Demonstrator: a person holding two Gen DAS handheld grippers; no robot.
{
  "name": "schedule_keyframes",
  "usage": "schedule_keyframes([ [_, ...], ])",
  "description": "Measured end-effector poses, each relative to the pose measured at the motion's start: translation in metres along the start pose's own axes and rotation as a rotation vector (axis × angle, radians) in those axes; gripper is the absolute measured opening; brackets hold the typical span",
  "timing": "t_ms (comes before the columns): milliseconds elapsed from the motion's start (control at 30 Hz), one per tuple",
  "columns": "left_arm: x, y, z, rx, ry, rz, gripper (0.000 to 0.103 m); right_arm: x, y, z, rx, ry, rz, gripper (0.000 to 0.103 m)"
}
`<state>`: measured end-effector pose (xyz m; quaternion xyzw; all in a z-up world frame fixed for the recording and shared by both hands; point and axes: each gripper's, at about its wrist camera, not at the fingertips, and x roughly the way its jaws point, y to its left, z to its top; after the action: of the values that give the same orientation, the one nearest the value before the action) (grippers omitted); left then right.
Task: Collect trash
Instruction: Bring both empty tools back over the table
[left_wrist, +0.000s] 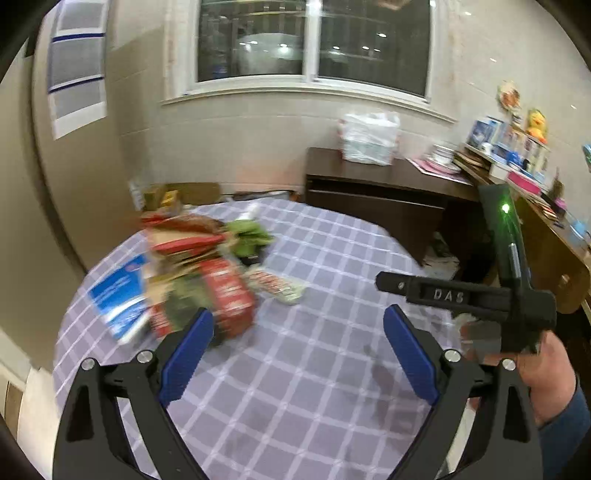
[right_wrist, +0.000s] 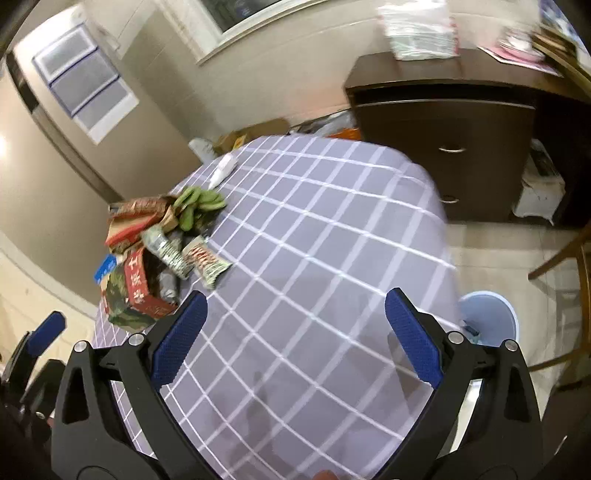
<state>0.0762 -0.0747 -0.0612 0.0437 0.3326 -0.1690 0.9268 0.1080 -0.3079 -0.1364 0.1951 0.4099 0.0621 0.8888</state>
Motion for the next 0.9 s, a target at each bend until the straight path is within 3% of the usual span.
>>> schedule_keyframes([
  [300,-0.02,0.085,-0.027,-0.145,0.005,0.117,0.091,0.037,0.046,0.004,-0.089,0.058,0.006,0.095],
  [567,-0.016,0.138,-0.042,-0.226,0.014,0.197,0.091,0.05,0.059,0.007,-0.128,0.083,0.015,0.095],
  [767,0.006,0.174,-0.051,-0.223,0.058,0.239,0.091,0.06,0.069,0.007,-0.206,0.115,0.005,0.095],
  [900,0.03,0.18,-0.045,-0.146,0.092,0.248,0.091,0.07,0.07,0.008,-0.243,0.135,-0.012,0.095],
])
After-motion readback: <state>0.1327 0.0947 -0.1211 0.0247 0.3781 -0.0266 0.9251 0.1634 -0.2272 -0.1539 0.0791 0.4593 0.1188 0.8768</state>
